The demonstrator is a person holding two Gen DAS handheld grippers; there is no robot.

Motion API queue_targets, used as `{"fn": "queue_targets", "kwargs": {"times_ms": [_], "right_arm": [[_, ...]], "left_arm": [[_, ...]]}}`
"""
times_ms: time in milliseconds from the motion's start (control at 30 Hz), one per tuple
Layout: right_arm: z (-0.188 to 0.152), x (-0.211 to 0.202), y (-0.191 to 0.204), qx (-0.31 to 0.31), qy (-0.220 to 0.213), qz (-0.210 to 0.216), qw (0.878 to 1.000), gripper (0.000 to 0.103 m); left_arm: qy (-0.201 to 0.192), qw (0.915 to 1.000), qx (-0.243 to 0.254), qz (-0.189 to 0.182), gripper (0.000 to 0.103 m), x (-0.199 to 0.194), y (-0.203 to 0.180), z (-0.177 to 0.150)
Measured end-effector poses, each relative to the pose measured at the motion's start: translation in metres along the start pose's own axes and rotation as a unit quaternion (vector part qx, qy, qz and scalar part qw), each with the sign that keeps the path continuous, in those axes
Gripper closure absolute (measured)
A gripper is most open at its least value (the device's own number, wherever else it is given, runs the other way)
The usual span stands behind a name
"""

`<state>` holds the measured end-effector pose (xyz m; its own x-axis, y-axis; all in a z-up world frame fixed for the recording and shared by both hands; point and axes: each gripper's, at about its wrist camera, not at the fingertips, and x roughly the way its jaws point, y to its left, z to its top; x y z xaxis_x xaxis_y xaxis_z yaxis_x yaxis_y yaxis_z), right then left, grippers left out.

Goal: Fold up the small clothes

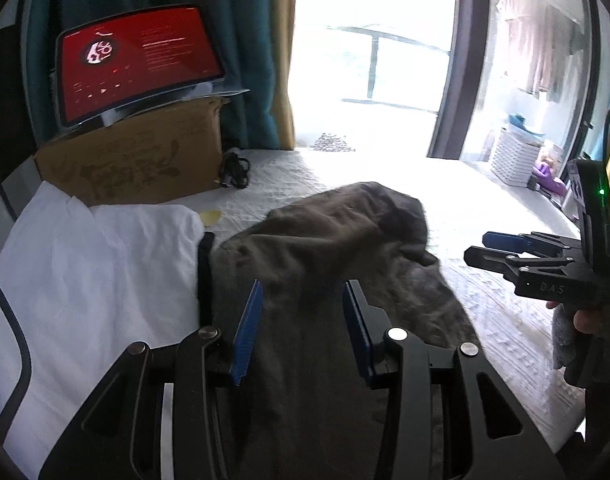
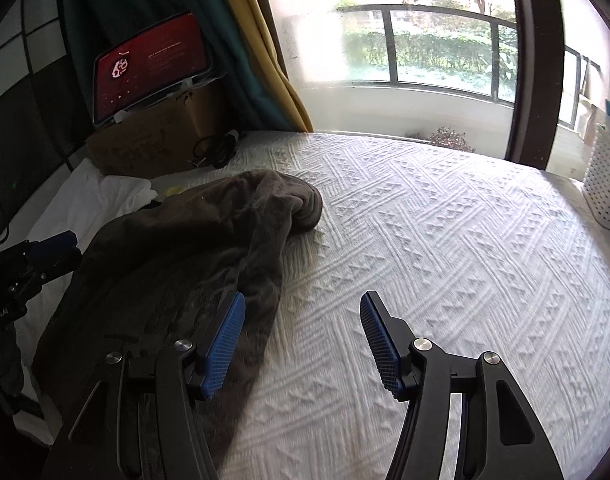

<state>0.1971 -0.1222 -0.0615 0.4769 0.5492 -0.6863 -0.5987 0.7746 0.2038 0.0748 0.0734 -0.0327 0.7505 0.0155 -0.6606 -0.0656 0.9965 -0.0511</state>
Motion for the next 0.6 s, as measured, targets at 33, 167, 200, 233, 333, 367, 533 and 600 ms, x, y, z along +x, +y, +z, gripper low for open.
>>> {"fn": "queue_targets", "kwargs": {"times_ms": [33,167,200,233,333,367,533,600], "right_arm": [[-0.002,-0.004,-0.001,0.001,-0.002,-0.002,1.000,0.041],[-0.013,-0.020,-0.005,0.004,-0.009,-0.009,1.000,0.041],[-0.015,-0.024,-0.006,0.005,-0.010,-0.010,1.000,0.041],[-0.017,-0.028,-0.007,0.006,-0.011,-0.012,1.000,0.041],[-0.024,-0.039,-0.010,0.010,-0.017,-0.018,1.000,0.041],[-0.026,-0.043,-0.011,0.011,-0.019,-0.020,1.000,0.041],[-0.038,-0.066,-0.015,0.013,-0.029,-0.026,0.999,0.041],[-0.042,-0.075,-0.015,0.012,-0.033,-0.030,0.999,0.041]], "left_arm": [[0.000,1.0000,0.002,-0.005,0.059,-0.002,-0.004,-0.002],[-0.009,0.9997,0.008,-0.019,0.037,-0.009,-0.019,-0.007],[-0.010,0.9997,0.009,-0.021,0.037,-0.011,-0.021,-0.007],[-0.011,0.9996,0.011,-0.024,0.037,-0.013,-0.025,-0.009],[-0.012,0.9994,0.012,-0.029,0.037,-0.018,-0.034,-0.012],[-0.012,0.9994,0.013,-0.031,0.037,-0.019,-0.036,-0.013],[-0.013,0.9989,0.019,-0.041,0.037,-0.026,-0.050,-0.019],[-0.014,0.9987,0.021,-0.044,0.037,-0.028,-0.053,-0.020]]}}
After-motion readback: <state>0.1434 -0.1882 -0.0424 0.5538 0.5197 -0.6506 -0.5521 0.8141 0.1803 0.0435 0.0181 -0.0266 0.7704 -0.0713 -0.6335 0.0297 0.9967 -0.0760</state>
